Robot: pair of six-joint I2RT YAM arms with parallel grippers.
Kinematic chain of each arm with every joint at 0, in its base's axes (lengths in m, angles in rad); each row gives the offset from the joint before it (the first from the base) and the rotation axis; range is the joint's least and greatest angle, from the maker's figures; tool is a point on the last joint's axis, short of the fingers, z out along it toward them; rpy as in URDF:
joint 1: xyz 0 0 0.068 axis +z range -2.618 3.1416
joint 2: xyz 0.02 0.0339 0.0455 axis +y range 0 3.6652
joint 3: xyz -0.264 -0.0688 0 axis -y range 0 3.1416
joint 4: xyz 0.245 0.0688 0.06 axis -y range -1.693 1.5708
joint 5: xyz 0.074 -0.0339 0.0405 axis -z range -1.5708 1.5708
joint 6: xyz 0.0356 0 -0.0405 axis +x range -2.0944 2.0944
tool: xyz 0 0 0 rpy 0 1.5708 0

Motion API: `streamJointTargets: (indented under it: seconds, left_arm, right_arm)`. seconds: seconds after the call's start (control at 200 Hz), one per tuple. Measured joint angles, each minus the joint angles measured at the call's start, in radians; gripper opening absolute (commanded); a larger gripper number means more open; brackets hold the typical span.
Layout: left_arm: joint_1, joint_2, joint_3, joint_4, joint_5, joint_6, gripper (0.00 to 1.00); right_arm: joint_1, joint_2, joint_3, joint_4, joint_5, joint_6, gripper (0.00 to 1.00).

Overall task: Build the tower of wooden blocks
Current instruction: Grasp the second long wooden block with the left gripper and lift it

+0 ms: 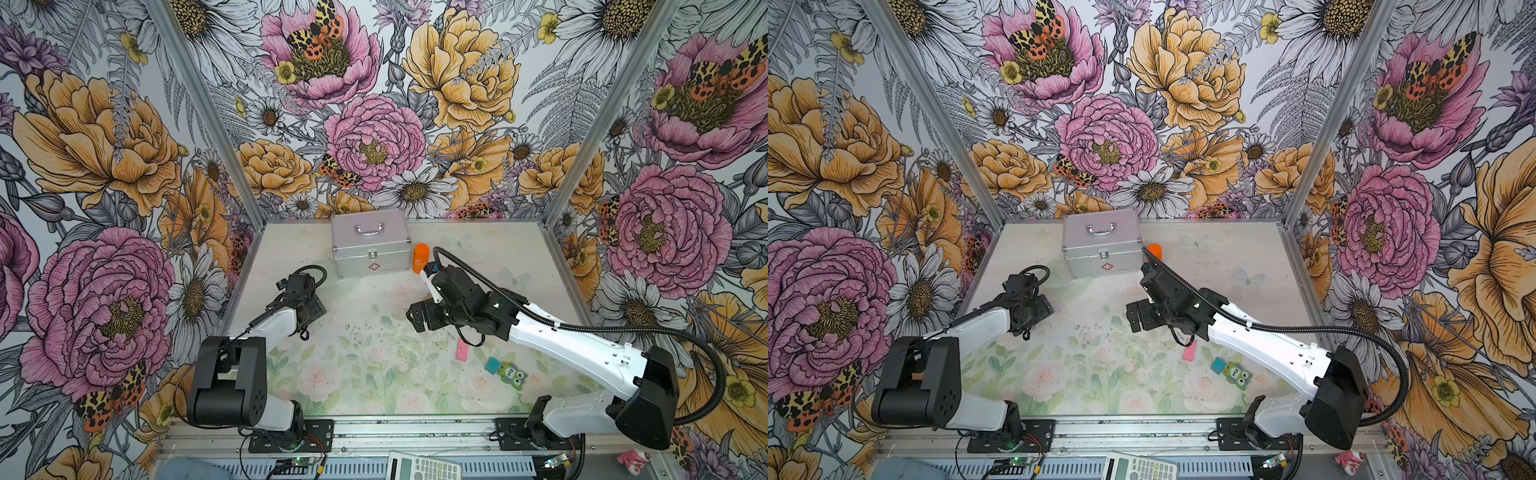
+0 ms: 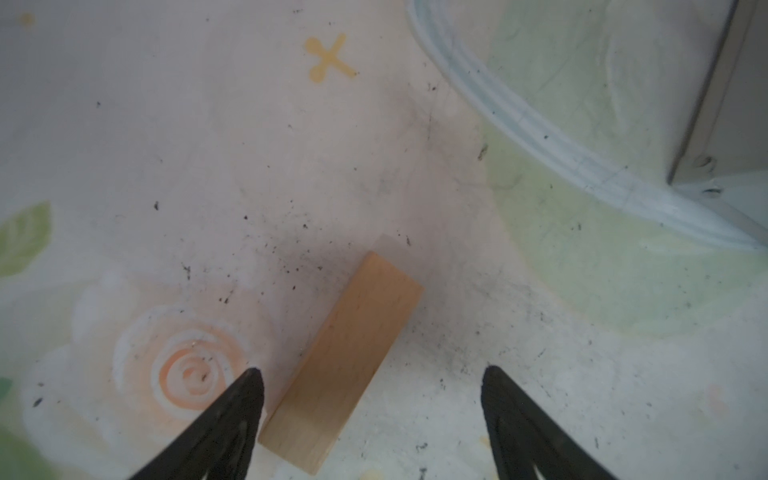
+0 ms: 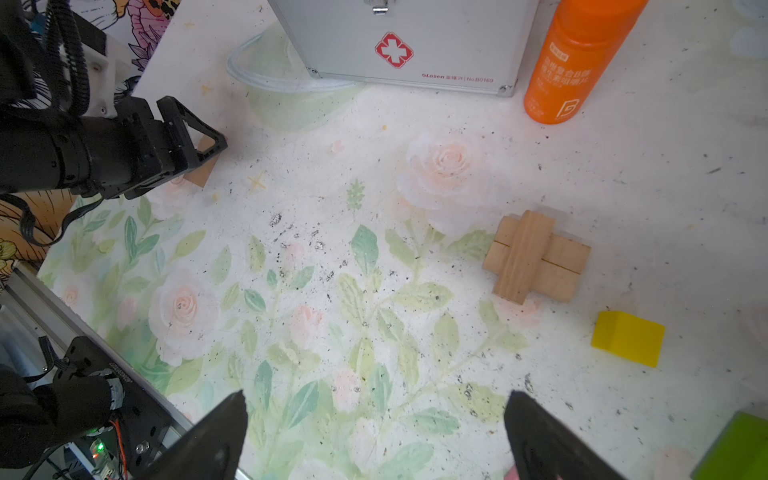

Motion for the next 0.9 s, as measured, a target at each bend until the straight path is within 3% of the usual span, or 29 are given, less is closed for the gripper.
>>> streamJointTargets:
  seconds: [0.901]
  left_arm:
    - [-0.017, 0.064, 0.035, 0.001, 0.079, 0.006, 0.81]
  right_arm:
    - [-0.026, -0.065, -0.031, -0.024, 0.023, 0.008, 0.98]
